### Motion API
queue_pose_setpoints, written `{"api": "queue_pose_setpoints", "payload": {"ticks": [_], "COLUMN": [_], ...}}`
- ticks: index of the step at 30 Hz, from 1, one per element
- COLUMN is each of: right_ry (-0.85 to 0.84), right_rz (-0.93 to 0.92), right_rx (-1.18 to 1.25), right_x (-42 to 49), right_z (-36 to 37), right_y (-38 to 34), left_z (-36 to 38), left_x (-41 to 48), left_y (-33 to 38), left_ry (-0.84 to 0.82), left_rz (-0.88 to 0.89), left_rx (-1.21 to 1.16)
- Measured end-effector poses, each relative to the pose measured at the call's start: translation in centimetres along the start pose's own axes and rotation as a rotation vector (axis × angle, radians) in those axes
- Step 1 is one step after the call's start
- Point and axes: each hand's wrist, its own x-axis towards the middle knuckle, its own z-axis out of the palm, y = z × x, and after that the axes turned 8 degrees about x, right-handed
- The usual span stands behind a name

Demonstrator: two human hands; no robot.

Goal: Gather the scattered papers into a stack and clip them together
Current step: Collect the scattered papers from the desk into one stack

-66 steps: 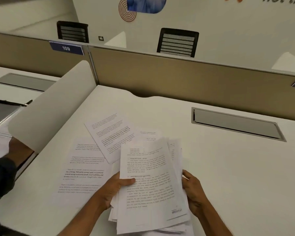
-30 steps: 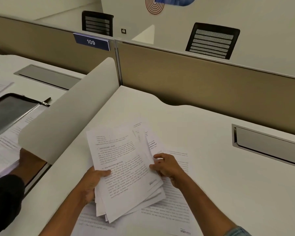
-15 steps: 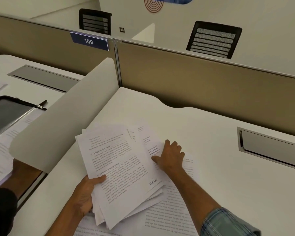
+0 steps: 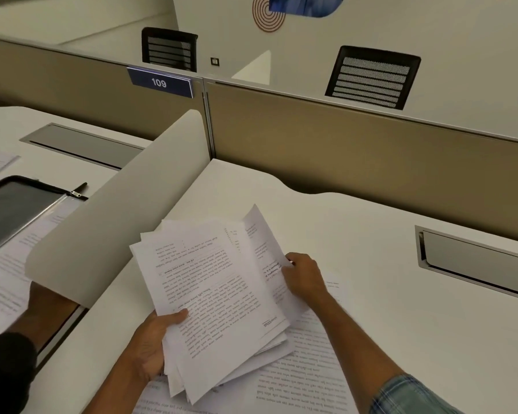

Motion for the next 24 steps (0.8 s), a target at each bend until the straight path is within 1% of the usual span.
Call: {"api": "queue_pose_setpoints", "payload": {"ticks": [2,6,8,10,13,15,20,21,22,23,24], "right_ry": [-0.042,-0.1,-0.14,-0.149,-0.141,-0.147,-0.239,-0.206,-0.126,0.003,0.137], "right_rz": [0.023,0.151,0.191,0.208,0.215,0.246,0.265,0.273,0.283,0.282,0.27], "right_rx": [0.189,0.527,0.643,0.702,0.705,0.754,0.782,0.761,0.715,0.607,0.441], "right_x": [-1.0,-4.7,-7.1,-9.5,-12.5,-14.1,-16.9,-17.2,-17.3,-17.2,-16.9], "right_z": [-2.4,-6.7,-7.6,-7.7,-6.9,-6.3,-5.7,-5.7,-5.7,-5.6,-5.6], "right_y": [1.0,3.1,3.7,3.7,3.2,3.1,3.6,4.2,5.0,6.1,7.2], "left_z": [-0.2,0.7,1.7,2.7,3.7,4.3,4.2,4.0,3.9,3.6,3.2], "left_x": [-0.5,-1.7,-2.3,-2.8,-3.6,-4.4,-6.1,-6.3,-6.6,-6.8,-6.8], "left_y": [0.0,-1.0,-1.6,-2.2,-3.2,-3.7,-5.1,-5.2,-5.4,-5.5,-5.7], "left_ry": [-0.02,-0.061,-0.075,-0.076,-0.097,-0.097,-0.05,-0.044,-0.03,-0.001,0.029], "left_rz": [-0.012,-0.035,-0.039,-0.033,-0.054,-0.043,0.019,0.033,0.053,0.075,0.098], "left_rx": [-0.057,-0.115,-0.105,-0.07,-0.021,0.017,0.058,0.068,0.087,0.109,0.13]}}
